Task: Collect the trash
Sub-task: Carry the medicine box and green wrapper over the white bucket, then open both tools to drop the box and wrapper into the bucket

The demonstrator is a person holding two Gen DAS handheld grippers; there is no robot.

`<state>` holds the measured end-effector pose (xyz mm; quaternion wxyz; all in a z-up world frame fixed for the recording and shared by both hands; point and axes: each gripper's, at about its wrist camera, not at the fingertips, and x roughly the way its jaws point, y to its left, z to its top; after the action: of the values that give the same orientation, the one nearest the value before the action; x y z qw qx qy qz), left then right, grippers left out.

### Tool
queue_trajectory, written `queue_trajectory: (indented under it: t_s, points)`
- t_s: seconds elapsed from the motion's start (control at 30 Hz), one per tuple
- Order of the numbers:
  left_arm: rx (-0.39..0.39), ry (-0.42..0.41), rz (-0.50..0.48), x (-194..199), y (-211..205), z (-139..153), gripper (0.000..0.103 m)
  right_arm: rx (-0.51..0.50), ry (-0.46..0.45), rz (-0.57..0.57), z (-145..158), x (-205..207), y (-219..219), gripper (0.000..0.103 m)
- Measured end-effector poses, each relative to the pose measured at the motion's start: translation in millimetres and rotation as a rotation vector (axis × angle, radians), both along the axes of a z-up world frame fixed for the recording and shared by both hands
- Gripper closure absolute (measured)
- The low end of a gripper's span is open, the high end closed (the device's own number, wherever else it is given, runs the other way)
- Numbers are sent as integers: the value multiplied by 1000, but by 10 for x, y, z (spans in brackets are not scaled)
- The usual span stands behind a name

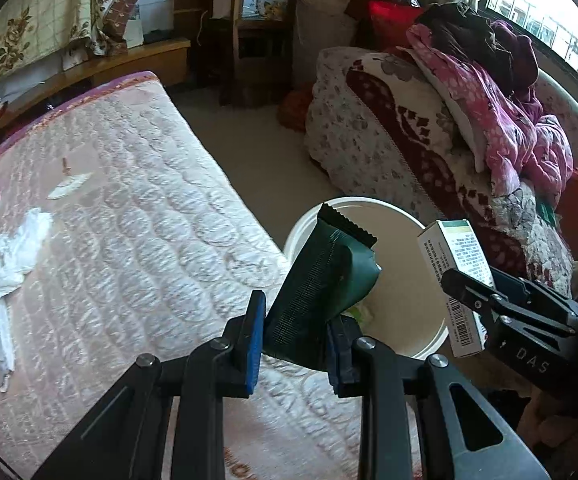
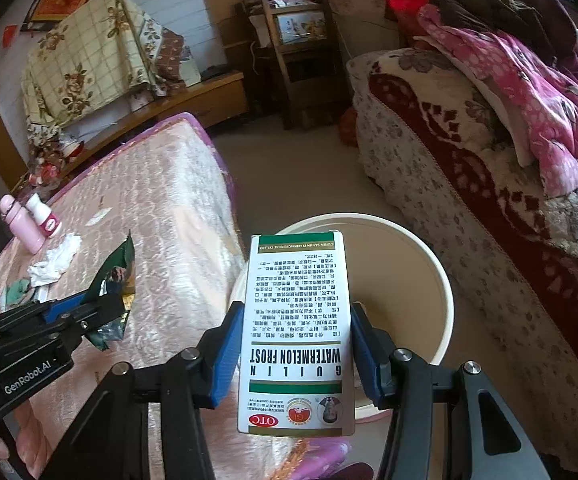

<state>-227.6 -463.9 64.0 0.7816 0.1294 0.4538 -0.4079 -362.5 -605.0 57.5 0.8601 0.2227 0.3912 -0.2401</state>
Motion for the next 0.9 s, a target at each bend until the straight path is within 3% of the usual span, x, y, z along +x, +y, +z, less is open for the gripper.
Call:
queue_trajectory:
  t_s: [0.37, 0.9]
  points:
    - [-3, 43, -30, -30, -275, -96, 75, 9, 24, -40, -133, -39, -198, 49]
    - [15, 35, -46, -7, -426, -201, 75, 19, 51, -80, -278, -19, -387, 49]
